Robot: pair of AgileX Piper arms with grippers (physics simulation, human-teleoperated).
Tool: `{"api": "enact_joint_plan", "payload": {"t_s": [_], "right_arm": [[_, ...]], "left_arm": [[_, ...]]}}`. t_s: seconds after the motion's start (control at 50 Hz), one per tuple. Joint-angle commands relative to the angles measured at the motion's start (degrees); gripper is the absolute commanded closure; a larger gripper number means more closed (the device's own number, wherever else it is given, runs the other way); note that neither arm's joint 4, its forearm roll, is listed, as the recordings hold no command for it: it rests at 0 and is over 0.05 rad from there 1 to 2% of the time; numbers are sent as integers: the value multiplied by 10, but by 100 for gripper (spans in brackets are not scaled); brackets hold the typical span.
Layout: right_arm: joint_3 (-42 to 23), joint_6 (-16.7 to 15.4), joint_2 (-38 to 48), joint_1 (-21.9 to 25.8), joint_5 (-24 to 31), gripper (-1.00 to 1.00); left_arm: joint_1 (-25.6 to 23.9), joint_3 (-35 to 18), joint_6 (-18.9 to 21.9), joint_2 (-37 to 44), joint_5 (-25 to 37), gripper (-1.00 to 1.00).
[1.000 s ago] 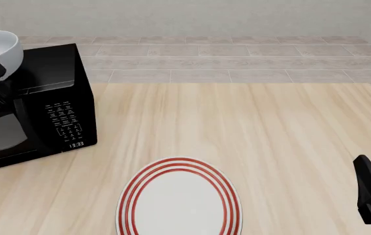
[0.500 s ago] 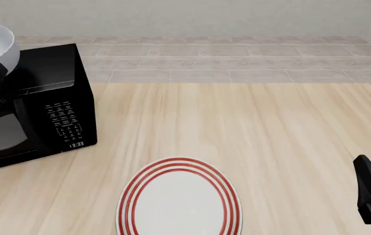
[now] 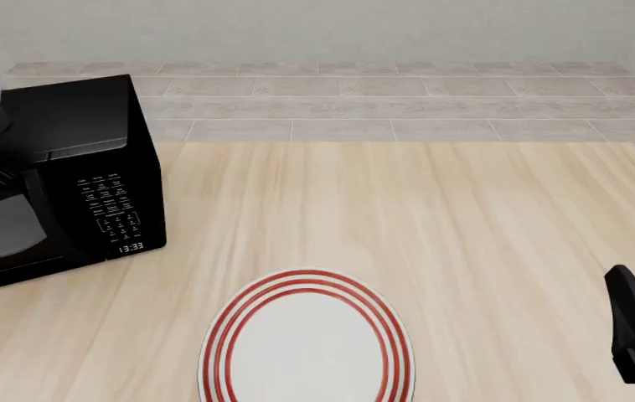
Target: Pick up the white bowl and put it on the plate.
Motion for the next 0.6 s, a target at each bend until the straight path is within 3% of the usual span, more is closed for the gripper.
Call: {"api": "enact_joint_plan", "payload": {"t_s": [0.02, 0.24, 0.46, 0.56, 0.6], "right_arm": [[0, 0, 0, 0, 0, -100], [0, 0, 0, 0, 0, -100], [0, 0, 0, 0, 0, -100], [0, 0, 0, 0, 0, -100], [0, 0, 0, 0, 0, -100]], "left_arm": [[1, -11, 11, -30, 27, 100], [-4, -42, 22, -101, 111, 100], [-47, -30, 23, -171, 186, 100], [-58, -53, 14, -193, 219, 100], [-75, -64, -17, -203, 248, 100]]}}
